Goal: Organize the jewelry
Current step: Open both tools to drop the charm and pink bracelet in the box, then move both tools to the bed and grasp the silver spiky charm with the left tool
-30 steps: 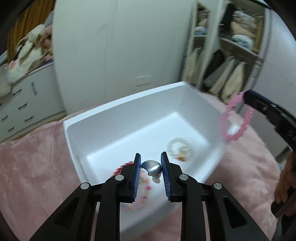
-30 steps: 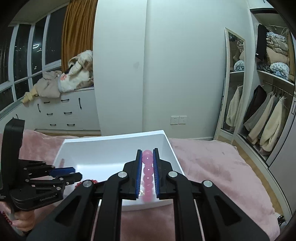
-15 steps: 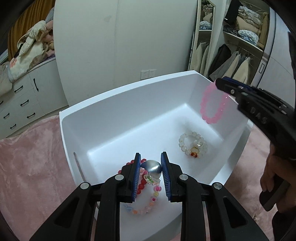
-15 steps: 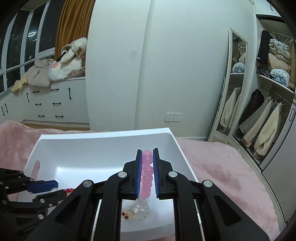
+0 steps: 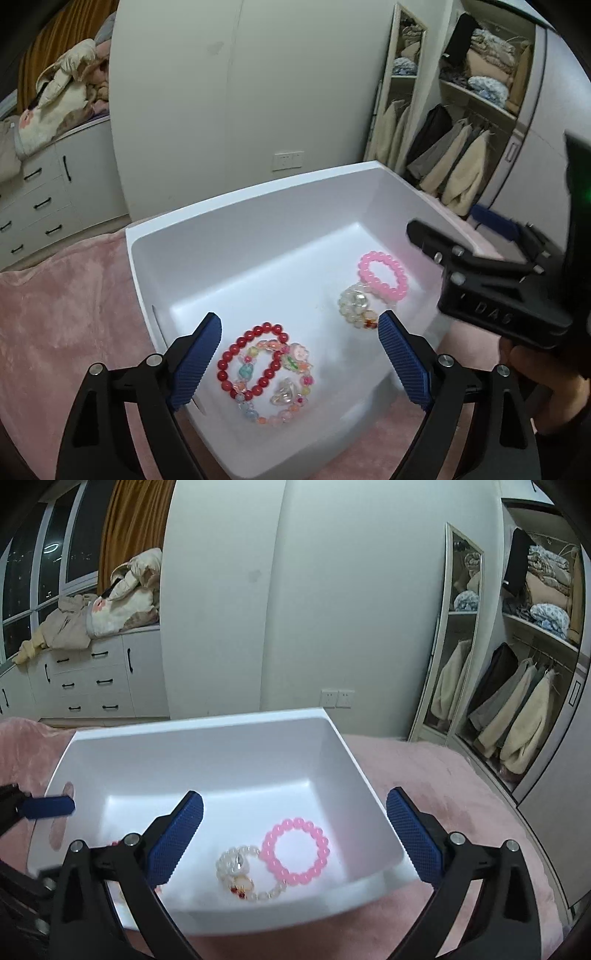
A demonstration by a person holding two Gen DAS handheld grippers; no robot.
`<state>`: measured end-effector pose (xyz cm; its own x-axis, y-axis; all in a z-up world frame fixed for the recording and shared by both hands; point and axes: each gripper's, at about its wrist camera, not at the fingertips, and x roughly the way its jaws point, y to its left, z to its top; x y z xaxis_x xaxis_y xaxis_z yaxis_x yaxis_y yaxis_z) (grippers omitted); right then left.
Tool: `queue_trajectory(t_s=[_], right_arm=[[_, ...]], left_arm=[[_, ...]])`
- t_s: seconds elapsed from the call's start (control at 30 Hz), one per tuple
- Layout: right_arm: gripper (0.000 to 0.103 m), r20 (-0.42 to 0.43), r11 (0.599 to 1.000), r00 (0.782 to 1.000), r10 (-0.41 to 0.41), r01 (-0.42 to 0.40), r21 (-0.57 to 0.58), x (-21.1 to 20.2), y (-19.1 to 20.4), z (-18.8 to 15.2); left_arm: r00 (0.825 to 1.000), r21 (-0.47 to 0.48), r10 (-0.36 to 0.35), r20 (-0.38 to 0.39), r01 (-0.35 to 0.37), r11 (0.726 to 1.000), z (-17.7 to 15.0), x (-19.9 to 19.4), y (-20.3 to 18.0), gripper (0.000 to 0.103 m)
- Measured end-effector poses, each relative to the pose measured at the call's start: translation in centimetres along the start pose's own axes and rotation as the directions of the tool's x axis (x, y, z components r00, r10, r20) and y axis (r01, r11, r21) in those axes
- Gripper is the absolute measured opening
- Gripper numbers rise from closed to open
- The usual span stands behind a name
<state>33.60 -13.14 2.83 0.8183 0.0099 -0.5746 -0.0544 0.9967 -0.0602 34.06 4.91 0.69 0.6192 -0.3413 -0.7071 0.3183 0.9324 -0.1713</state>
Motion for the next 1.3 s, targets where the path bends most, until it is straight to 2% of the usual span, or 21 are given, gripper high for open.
queue_trajectory(t_s=[0.13, 0.4, 0.53, 0.7, 0.87, 1.0, 1.13, 1.3], right_arm=[[0.098, -0.032, 0.999, 0.999, 0.035, -0.035, -0.010, -1.2, -0.4, -0.4], [0.098, -0.046, 0.998, 0.998, 0.036, -0.038, -0.044, -5.1, -1.1, -1.3], [0.098, -0.060, 0.997, 0.997, 0.054, -0.058, -0.057, -6.9, -1.8, -2.8], [0.098, -0.121, 0.990, 0.989, 0.083, -0.096, -0.102, -8.7, -2.2, -5.7], [0.098, -0.176, 0.984, 0.977, 0.119, -0.140, -0.113, -10.3, -2.8, -8.8], [0.098, -0.205, 0.979, 0.967, 0.154, -0.178, -0.104, -12.1, -3.6, -11.1], [0.096, -0.267, 0.971, 0.949, 0.169, -0.206, -0.118, -12.9, -3.9, -13.6], [0.094, -0.352, 0.960, 0.921, 0.167, -0.232, -0.154, -13.2, -3.6, -16.3]], left_arm=[[1.000, 0.022, -0.016, 0.013, 0.015, 1.000, 0.1, -1.0, -0.3, 0.094], [0.999, 0.033, -0.037, 0.028, 0.036, 0.999, -0.1, -3.0, -0.8, 0.094], [0.999, 0.066, -0.040, 0.002, 0.040, 0.997, -0.4, -2.8, -1.7, 0.095], [0.997, 0.147, -0.080, -0.019, 0.081, 0.986, -1.1, -2.8, -4.0, 0.095], [0.987, 0.149, -0.157, -0.023, 0.158, 0.976, -1.4, -3.6, -5.0, 0.095], [0.992, 0.183, -0.128, -0.018, 0.129, 0.975, -1.8, -3.6, -6.1, 0.095], [0.979, 0.193, -0.192, -0.068, 0.202, 0.960, -2.1, -2.6, -6.9, 0.095], [0.977, 0.277, -0.193, -0.089, 0.211, 0.937, -3.0, -2.7, -9.4, 0.095]])
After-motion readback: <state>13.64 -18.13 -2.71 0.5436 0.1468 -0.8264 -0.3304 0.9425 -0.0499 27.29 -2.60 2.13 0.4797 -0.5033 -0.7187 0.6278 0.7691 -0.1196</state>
